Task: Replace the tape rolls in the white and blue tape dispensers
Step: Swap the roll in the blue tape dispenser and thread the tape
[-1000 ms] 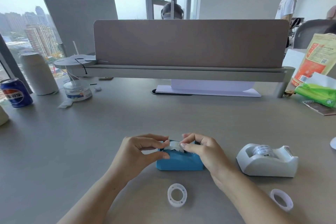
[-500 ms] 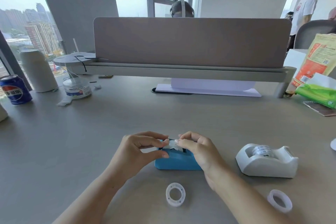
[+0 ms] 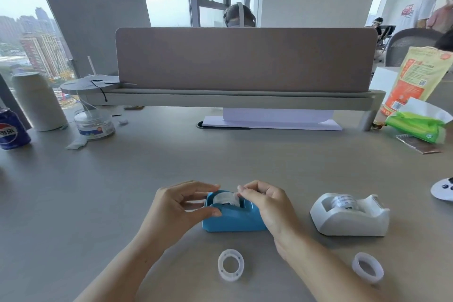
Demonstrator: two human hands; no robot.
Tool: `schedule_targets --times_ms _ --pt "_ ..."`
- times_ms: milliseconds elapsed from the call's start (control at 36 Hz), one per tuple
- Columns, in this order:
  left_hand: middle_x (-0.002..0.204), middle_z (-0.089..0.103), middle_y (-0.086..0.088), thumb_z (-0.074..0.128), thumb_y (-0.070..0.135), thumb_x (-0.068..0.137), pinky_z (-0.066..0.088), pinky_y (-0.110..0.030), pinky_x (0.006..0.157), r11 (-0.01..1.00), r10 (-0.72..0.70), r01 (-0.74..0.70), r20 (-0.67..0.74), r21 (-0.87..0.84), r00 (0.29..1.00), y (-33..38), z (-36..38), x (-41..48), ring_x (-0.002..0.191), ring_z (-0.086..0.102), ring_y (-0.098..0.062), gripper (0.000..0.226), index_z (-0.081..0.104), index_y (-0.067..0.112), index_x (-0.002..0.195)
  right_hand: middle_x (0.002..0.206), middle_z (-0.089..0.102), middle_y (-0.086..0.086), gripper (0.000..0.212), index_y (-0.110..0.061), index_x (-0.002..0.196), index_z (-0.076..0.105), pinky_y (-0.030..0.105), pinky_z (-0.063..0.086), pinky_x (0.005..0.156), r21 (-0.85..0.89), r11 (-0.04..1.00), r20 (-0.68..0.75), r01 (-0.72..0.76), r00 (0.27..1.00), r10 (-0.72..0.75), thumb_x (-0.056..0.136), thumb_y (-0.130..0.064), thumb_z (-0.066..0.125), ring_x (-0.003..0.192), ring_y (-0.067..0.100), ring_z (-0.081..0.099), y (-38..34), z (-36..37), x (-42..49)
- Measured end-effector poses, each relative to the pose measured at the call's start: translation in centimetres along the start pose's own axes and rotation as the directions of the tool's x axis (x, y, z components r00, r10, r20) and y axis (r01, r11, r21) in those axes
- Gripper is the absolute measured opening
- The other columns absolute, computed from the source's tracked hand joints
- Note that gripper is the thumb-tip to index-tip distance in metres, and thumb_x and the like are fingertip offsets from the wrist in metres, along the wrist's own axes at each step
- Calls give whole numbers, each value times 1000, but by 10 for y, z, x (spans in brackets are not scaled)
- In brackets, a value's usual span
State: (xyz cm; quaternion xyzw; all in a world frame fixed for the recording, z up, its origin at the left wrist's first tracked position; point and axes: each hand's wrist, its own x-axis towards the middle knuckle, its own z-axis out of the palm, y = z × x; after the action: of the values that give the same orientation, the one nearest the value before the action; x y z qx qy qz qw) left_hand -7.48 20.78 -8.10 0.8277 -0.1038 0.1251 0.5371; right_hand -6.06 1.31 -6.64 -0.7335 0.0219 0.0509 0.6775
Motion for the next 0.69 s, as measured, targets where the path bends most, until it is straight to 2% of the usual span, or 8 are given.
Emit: schedule_targets --times_ms 83,167,278,389,472,500,583,694 --pt "96 78 17 89 13 63 59 -25 89 999 25 -25 -4 44 1000 -1 0 0 92 75 -4 32 80 33 85 97 76 -12 18 -23 63 71 24 41 83 -10 1000 -11 21 1000 -21 80 -27 75 98 5 63 4 0 1" --pt "97 77 22 87 26 62 57 -27 92 996 45 -45 4 74 999 0 0 -1 95 73 -3 28 79 38 86 106 72 -20 11 -25 69 75 29 41 98 -83 996 -2 44 999 -44 77 -31 78 108 2 62 6 1 3" --pt "98 76 23 81 41 59 58 -34 94 997 45 -46 13 67 999 2 0 0 96 73 -4 30 80 39 89 107 72 -23 8 -29 73 77 35 41 107 -122 990 -5 70 997 -71 75 -36 76 110 2 62 7 0 4" --pt "99 76 23 80 43 60 58 -38 94 997 46 -47 15 66 999 1 0 0 96 73 -6 32 80 38 91 104 71 -30 13 -33 72 74 35 35 108 -219 969 -74 111 989 -130 75 -46 72 114 7 59 10 0 2" --pt "100 76 23 79 44 60 58 -38 92 996 46 -48 21 79 999 1 0 0 96 73 -6 33 80 37 93 105 69 -32 19 -35 73 71 28 28 93 -289 946 -97 150 978 -185 72 -54 73 118 12 52 11 3 -1" --pt "100 76 23 78 45 61 59 -38 92 995 48 -50 23 84 999 1 0 0 96 73 -6 34 80 36 93 105 68 -32 20 -35 73 71 28 28 92 -294 942 -99 160 976 -196 71 -54 74 117 12 52 11 4 -2" --pt "100 76 22 79 43 62 59 -37 91 994 49 -52 28 93 998 0 0 0 97 72 -5 34 80 34 94 104 69 -31 18 -33 72 71 32 28 98 -267 949 -99 167 975 -199 72 -50 76 116 9 54 11 5 -2" --pt "101 75 25 81 39 63 58 -29 91 991 59 -62 30 117 998 0 -1 0 98 71 -2 31 79 37 94 104 71 -29 15 -31 69 71 38 31 107 -209 965 -91 156 980 -178 73 -44 77 114 5 58 12 6 1"
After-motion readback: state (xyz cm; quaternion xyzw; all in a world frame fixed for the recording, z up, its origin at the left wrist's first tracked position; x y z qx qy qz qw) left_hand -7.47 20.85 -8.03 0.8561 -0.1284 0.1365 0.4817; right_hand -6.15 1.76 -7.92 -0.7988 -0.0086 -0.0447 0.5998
